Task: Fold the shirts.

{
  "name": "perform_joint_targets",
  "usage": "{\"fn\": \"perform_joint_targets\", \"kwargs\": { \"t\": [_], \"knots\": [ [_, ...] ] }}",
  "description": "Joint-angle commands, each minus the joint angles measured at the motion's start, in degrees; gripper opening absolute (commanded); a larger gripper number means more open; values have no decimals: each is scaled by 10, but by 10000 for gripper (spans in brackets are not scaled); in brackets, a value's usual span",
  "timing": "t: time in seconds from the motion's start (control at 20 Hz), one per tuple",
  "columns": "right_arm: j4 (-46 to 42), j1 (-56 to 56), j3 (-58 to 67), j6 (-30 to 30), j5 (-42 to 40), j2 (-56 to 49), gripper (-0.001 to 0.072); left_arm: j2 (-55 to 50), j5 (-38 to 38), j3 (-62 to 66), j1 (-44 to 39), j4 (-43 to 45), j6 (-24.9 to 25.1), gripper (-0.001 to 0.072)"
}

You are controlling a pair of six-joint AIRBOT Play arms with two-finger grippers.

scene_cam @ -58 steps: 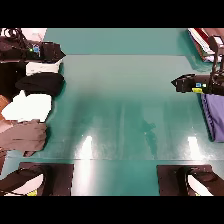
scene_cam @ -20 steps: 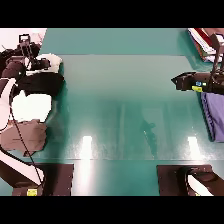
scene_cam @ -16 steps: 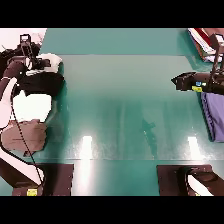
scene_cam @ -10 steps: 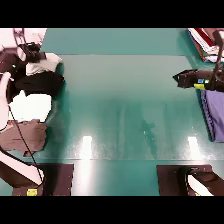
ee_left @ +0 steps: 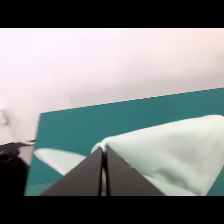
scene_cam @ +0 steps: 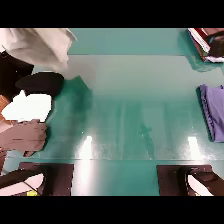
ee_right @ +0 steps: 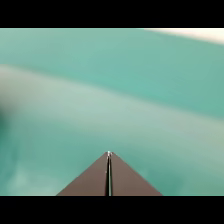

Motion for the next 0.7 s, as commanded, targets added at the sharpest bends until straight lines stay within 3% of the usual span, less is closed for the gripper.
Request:
{"fn": "perform_joint_targets", "kwargs": {
  "t": [0.0,0.15,0.35,0.4,0.45,0.65],
  "knots": [
    [-24,0,60,0,6,0,19,59,-126,6,-121,0,5,24],
    [-24,0,75,0,23,0,19,46,-175,-46,-255,-2,-42,24],
    [-23,0,75,0,66,2,19,-1,-144,-166,-400,-90,-55,42],
    [-23,0,75,0,77,2,19,-15,-120,-192,-421,-115,-49,327],
    [-23,0,75,0,84,2,19,-26,-107,-205,-432,-115,-48,540],
    [-23,0,75,0,99,2,19,-22,-122,-207,-379,-24,-52,541]
  ]
}}
